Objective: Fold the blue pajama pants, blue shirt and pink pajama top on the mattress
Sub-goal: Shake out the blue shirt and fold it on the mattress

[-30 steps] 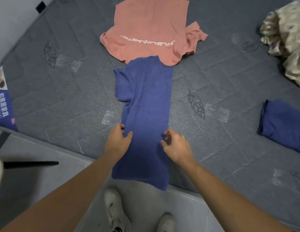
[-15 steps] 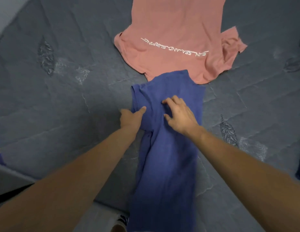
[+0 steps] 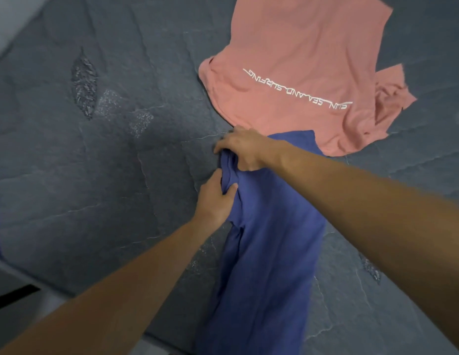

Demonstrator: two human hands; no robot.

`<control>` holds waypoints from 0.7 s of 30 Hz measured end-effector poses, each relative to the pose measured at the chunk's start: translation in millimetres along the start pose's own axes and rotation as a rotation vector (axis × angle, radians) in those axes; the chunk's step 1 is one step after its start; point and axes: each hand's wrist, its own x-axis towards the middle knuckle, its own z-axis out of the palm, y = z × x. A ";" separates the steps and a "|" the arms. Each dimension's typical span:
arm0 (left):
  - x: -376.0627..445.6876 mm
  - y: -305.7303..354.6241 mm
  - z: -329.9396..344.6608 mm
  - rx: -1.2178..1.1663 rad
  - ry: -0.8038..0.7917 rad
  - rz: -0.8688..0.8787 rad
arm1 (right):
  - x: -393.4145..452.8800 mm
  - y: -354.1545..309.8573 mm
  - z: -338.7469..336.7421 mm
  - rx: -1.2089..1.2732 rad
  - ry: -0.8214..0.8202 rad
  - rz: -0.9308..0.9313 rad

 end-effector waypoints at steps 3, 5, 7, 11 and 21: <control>-7.7 -5.1 -4.4 0.003 0.030 0.036 | 3.1 1.2 -9.6 0.013 0.025 -0.017; -13.0 -4.0 -8.5 0.006 0.053 0.061 | -1.7 3.4 -10.8 0.015 0.109 -0.039; -16.9 -2.0 -12.0 0.008 0.098 0.088 | -10.7 7.4 -9.0 0.038 0.204 -0.075; -36.0 15.3 -13.5 0.114 0.169 0.193 | -45.3 17.7 -1.9 0.118 0.413 -0.183; -85.8 13.6 53.0 0.644 -0.092 0.441 | -129.3 54.5 79.6 -0.210 0.459 -0.007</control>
